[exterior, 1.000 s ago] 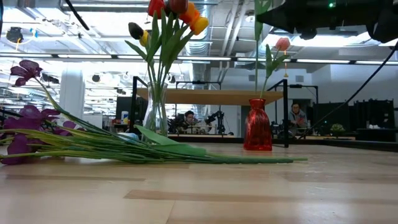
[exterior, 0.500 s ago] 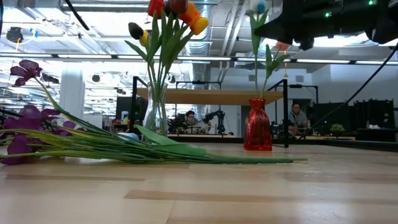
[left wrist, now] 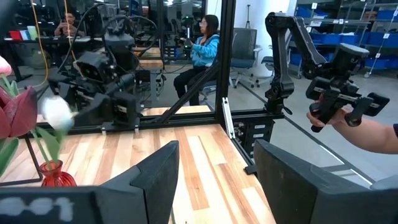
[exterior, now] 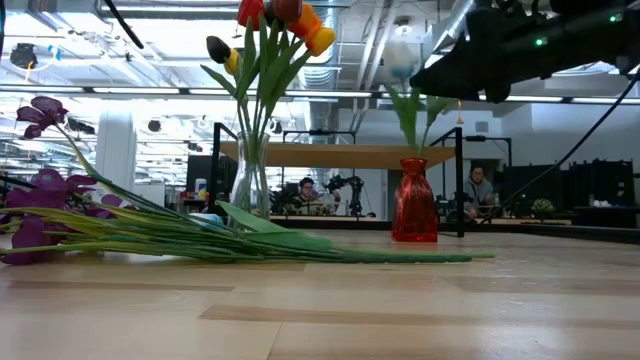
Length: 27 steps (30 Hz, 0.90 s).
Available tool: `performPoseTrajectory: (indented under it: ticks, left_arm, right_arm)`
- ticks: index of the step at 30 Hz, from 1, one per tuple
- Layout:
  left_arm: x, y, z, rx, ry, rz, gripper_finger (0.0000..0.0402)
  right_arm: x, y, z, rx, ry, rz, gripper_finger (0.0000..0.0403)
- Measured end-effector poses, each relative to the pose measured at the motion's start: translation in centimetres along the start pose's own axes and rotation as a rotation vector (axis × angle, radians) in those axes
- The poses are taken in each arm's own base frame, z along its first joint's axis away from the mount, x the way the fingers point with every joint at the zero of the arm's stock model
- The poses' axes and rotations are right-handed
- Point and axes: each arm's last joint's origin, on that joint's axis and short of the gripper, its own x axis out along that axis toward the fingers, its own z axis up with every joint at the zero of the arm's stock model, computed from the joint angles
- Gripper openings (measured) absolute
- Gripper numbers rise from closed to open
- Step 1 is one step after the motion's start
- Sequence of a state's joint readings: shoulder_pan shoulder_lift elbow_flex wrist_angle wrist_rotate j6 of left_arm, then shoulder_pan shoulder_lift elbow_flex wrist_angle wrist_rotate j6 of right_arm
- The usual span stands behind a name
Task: Pick and place flowers into a vace then onto a shelf
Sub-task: Put the blue tulip into the red vase
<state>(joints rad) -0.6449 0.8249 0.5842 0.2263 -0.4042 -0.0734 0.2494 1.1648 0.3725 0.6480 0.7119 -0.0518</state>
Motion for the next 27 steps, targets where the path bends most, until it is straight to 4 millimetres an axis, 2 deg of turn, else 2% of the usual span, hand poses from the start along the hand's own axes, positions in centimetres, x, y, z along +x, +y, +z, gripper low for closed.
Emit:
performPoseTrajectory:
  ticks: [4, 13, 17, 23, 27]
  left_arm:
    - [0.0, 0.0, 0.0, -0.002, -0.004, 0.000, 0.0198]
    - [0.0, 0.0, 0.0, -0.002, -0.004, 0.003, 0.0198]
    - [0.0, 0.0, 0.0, -0.002, -0.004, 0.005, 0.0198]
    - [0.0, 0.0, 0.0, -0.002, -0.004, 0.005, 0.0198]
    - [0.0, 0.0, 0.0, -0.002, -0.003, 0.007, 0.0198]
  right_arm:
    - [-0.5, 0.6, -0.1, -0.013, 0.005, 0.036, 0.0240]
    - [-2.2, 2.4, -1.3, -0.089, 0.095, 0.126, 0.0227]
    - [-3.3, 3.4, -1.7, -0.025, 0.123, 0.198, 0.0224]
    - [-5.0, 5.1, -1.8, 0.114, 0.160, 0.394, 0.0224]
    - [-5.2, 6.2, -3.1, 0.128, 0.222, 0.405, 0.0224]
